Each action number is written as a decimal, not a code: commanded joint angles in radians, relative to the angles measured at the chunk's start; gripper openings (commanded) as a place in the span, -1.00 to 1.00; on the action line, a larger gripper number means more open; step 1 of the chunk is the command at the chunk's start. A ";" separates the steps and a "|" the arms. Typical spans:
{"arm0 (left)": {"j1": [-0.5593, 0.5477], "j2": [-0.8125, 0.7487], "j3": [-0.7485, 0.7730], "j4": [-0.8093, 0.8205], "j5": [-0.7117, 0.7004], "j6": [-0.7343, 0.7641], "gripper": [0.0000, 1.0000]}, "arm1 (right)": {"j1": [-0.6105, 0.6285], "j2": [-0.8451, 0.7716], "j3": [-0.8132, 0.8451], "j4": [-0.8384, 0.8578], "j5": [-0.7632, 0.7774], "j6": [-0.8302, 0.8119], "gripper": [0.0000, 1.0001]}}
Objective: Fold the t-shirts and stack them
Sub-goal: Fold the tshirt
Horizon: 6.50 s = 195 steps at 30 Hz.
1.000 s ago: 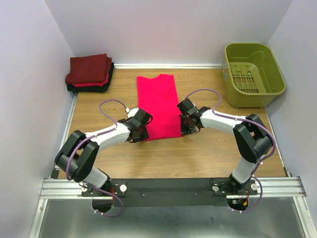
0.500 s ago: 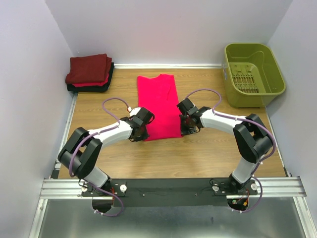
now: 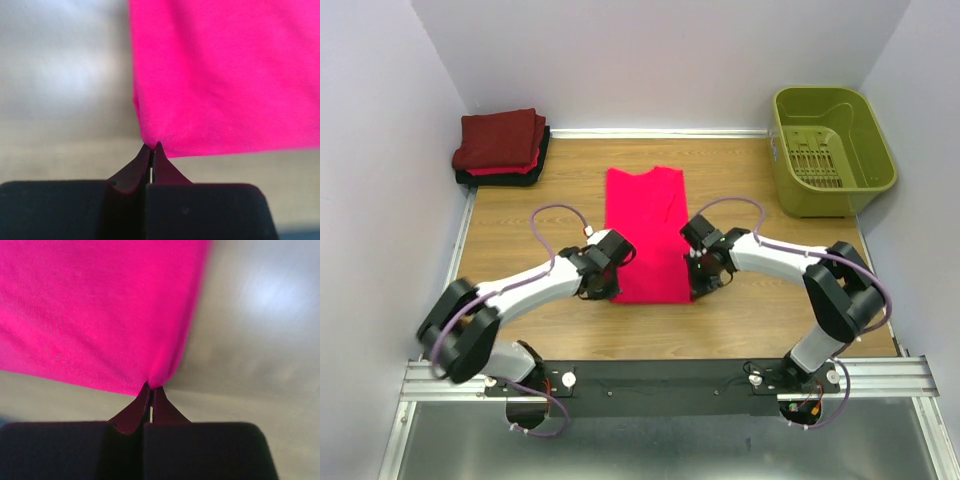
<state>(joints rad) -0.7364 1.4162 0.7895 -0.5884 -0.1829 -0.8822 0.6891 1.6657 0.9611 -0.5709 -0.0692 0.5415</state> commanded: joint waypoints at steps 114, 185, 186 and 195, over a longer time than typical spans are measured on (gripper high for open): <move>0.256 -0.059 0.085 0.282 -0.079 0.011 -1.00 | -0.161 0.247 0.536 -0.072 0.267 -0.193 -0.82; 0.428 0.023 -0.049 0.764 0.278 0.218 0.28 | -0.292 0.166 0.064 0.852 -0.731 0.113 -0.08; 0.401 -0.008 -0.050 0.734 0.277 0.224 0.30 | -0.289 0.146 0.042 0.855 -0.765 0.124 -0.08; 0.285 -0.206 -0.278 0.633 0.341 0.120 0.21 | -0.278 0.129 -0.148 0.902 -0.914 0.117 -0.05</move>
<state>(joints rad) -0.4538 1.2205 0.6090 0.1375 0.1429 -0.7223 0.4015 1.7409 0.8715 0.3153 -0.8951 0.6617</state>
